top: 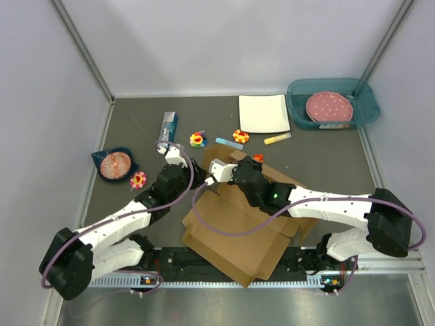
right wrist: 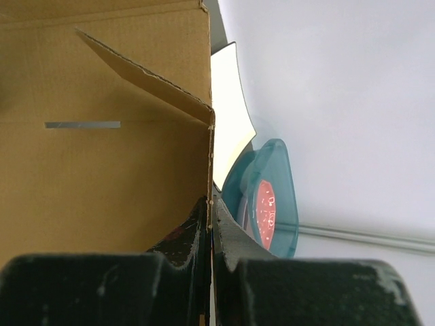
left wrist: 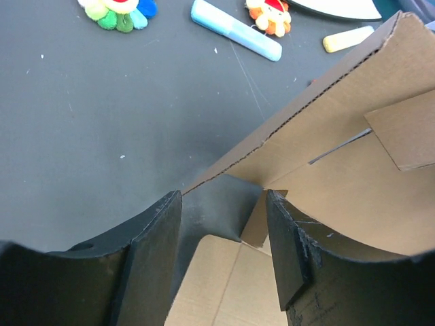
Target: Fold the paper box
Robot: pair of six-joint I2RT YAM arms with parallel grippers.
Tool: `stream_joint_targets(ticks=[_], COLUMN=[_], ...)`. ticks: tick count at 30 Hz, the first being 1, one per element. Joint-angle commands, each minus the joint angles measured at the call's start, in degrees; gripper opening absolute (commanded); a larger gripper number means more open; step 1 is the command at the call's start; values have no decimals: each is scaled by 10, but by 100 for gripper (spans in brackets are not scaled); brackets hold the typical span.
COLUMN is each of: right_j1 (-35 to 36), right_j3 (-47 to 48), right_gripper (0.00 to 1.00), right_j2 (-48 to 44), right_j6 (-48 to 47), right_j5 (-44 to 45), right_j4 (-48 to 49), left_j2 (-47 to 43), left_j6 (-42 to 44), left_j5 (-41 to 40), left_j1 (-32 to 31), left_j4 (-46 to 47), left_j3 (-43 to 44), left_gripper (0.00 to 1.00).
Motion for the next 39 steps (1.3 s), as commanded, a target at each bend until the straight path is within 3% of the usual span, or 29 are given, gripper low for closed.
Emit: stream_joint_targets(ticks=[1, 11, 20, 26, 39], right_j1=[9, 9, 14, 19, 45], right_j3=[0, 7, -16, -30, -65], right_gripper=[0, 0, 0, 0, 0], right_j2=[-5, -3, 8, 15, 23], right_j6=[-17, 8, -6, -11, -23], right_j5=[29, 19, 42, 69, 134], right_j4=[34, 13, 48, 80, 141], left_j2=[23, 84, 98, 82, 54], left_j6=[38, 48, 8, -31, -96], left_j5=[-11, 12, 121, 174, 213], left_j1=[2, 2, 2, 2, -7], left_j4=[71, 150, 189, 218, 267], left_j3=[18, 32, 24, -13, -68], left_gripper=[58, 55, 15, 1, 0])
